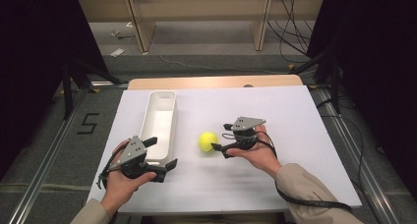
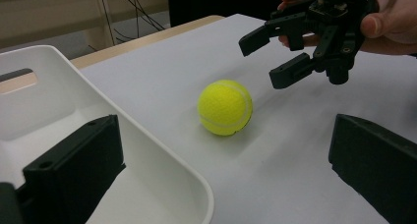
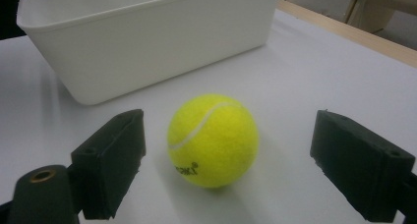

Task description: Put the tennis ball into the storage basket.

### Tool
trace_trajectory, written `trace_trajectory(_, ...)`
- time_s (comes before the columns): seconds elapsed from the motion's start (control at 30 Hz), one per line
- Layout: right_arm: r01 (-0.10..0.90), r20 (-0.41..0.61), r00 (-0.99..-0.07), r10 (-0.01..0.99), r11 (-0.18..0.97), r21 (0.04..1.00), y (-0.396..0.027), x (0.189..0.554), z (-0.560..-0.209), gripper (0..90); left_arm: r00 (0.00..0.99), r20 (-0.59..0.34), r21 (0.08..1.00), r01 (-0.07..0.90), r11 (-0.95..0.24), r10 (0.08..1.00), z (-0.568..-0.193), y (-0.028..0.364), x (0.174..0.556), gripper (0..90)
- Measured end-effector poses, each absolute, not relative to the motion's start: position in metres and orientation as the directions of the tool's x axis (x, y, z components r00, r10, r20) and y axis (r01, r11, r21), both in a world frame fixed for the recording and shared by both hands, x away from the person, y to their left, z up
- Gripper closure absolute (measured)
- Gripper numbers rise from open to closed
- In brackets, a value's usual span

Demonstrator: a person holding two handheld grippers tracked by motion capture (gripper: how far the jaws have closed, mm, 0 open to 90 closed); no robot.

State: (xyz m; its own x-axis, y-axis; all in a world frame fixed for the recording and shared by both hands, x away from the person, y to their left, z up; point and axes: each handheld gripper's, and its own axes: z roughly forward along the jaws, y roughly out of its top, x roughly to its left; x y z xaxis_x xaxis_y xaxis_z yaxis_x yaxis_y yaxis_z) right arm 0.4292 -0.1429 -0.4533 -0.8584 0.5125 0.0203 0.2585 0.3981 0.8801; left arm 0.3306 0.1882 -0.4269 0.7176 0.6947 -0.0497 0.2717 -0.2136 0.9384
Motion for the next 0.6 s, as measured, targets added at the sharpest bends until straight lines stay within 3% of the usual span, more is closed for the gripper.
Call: trace_trajectory(0.6,0.261,0.021,-0.864,0.504,0.411,0.873,-0.1341,0.4332,-0.4567,13.0,0.719,-0.049,0.939,0.269,-0.213,0.693,-0.4266,0.1874,0.3302,0.0)
